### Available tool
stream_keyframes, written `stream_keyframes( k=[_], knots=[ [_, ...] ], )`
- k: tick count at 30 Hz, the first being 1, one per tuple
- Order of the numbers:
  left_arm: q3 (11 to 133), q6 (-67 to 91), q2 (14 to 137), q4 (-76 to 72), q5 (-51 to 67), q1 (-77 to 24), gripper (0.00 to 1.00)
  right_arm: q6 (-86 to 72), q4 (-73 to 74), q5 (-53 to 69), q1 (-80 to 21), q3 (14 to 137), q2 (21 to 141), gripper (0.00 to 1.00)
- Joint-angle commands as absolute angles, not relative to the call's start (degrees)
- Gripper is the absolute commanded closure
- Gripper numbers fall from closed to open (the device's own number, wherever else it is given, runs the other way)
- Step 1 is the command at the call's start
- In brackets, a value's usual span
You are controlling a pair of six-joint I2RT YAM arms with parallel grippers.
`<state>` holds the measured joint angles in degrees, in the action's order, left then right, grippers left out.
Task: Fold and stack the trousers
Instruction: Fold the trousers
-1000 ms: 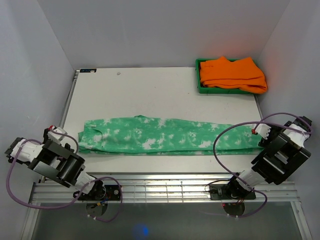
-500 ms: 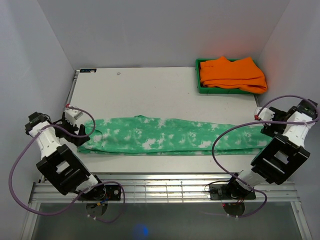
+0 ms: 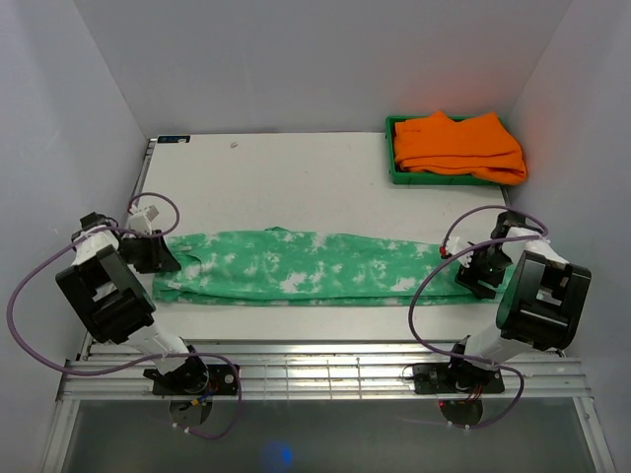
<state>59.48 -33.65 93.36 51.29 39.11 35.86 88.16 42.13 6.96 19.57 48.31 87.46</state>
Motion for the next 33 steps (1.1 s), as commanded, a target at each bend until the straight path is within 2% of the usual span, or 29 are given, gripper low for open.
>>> stream_keyframes(
  k=[1, 3, 5, 7, 8, 10, 17, 21, 24, 28, 33],
  knots=[
    [66.8, -25.3, 92.7, 45.0, 39.4, 33.7, 0.67, 80.1, 34.3, 4.1, 17.0, 50.3, 92.4, 0.27],
    [69.6, -23.6, 92.4, 44.6, 39.6, 32.8, 0.67, 78.5, 37.4, 8.2, 16.1, 54.2, 93.0, 0.26],
    [72.4, -23.9, 90.9, 44.6, 39.5, 32.7, 0.50, 75.5, 42.9, 13.5, 14.9, 60.7, 91.9, 0.24],
    [72.8, -24.0, 86.8, 43.6, 37.1, 32.6, 0.29, 73.8, 46.6, 16.9, 13.9, 66.7, 90.9, 0.21],
    [73.1, -24.3, 85.6, 44.8, 36.5, 32.7, 0.16, 72.1, 49.6, 19.4, 12.6, 68.2, 89.6, 0.20],
    [73.6, -25.0, 83.5, 48.1, 35.2, 32.8, 0.09, 71.0, 52.5, 21.0, 10.6, 70.3, 88.0, 0.20],
    [67.4, -20.0, 78.2, 61.0, 32.1, 35.8, 0.07, 63.3, 52.9, 18.6, -4.0, 69.4, 80.5, 0.18],
    [65.7, -18.0, 77.3, 62.3, 31.6, 39.2, 0.11, 63.4, 52.1, 14.7, -5.5, 65.5, 80.4, 0.18],
    [69.9, -18.3, 81.5, 66.1, 32.4, 42.1, 0.12, 62.8, 51.0, 12.7, -5.7, 63.1, 81.4, 0.18],
    [71.8, -18.3, 90.6, 67.6, 33.0, 43.0, 0.20, 60.8, 46.9, 9.3, -6.6, 58.4, 84.5, 0.19],
    [71.9, -22.4, 95.6, 70.4, 36.6, 44.1, 0.20, 60.2, 45.4, 11.6, -6.7, 54.8, 84.0, 0.19]
  ],
)
